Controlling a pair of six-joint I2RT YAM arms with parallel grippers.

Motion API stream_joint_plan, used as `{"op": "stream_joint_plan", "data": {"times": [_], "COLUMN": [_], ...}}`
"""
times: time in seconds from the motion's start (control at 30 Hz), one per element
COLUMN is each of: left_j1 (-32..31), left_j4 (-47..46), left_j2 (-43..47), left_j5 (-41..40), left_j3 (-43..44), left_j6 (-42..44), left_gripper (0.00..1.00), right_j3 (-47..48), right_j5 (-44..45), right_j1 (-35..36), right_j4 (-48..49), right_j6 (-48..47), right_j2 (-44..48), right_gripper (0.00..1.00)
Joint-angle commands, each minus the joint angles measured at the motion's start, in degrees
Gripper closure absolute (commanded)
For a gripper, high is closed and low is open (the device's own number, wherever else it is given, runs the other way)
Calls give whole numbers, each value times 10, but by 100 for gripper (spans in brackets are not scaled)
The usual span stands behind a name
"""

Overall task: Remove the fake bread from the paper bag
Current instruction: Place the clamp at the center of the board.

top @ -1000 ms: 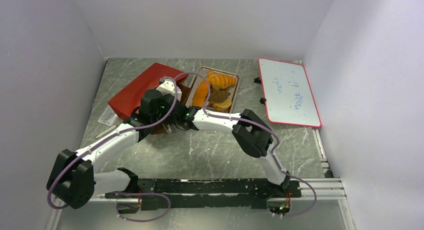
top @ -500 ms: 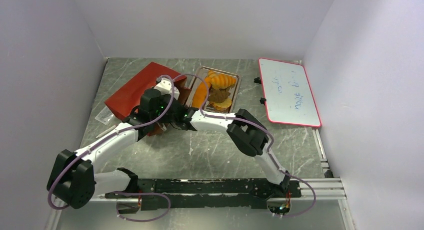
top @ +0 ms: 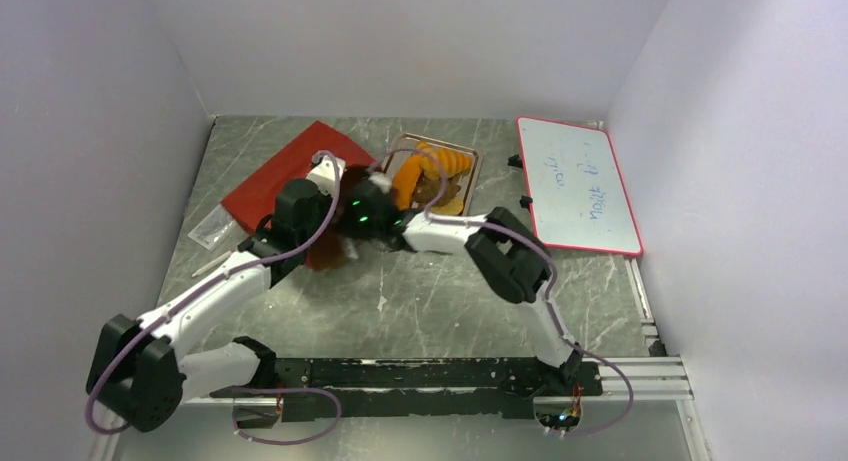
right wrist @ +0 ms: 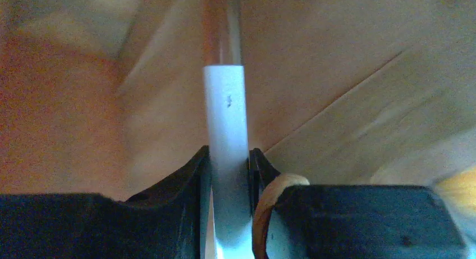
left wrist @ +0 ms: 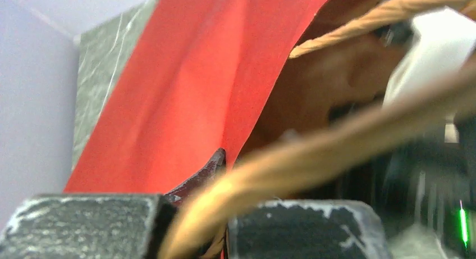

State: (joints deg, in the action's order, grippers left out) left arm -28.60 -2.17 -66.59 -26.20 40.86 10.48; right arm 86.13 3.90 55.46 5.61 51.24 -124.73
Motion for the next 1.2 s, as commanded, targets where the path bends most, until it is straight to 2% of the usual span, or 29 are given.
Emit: {"op": "stream_joint_plan", "data": {"times": [0.0,0.17,0.53,0.57,0.63,0.73,1.17], "left_j1": [-15,-5,-1,-1,-1,-1,-1], "left_j4": [-44,-46,-48,-47,-45,-43,-45], "left_j2": [61,65,63,63,62,57,42], "left_j5": [70,76,90,90,86,75,47], "left_j3": [30,28,36,38,41,44,46], "left_j6": [-16,-16,-13,-13,-11,-2,9], "left_gripper": [93,93,93,93,93,93,93], "right_j3": [-91,-145,-98,-90,-79,-78,-90], "right_j5": [34,36,-2,-13,-41,-52,-53], "right_j1": [-129,-135,-133,-134,-132,-129,-129], "right_j4": [-52,-44,-51,-53,-56,-60,-88], "right_j6": [8,3,-6,-6,-7,-4,-17], "right_j2": [41,102,111,108,103,111,210], "right_gripper": [100,100,100,99,89,83,81]}}
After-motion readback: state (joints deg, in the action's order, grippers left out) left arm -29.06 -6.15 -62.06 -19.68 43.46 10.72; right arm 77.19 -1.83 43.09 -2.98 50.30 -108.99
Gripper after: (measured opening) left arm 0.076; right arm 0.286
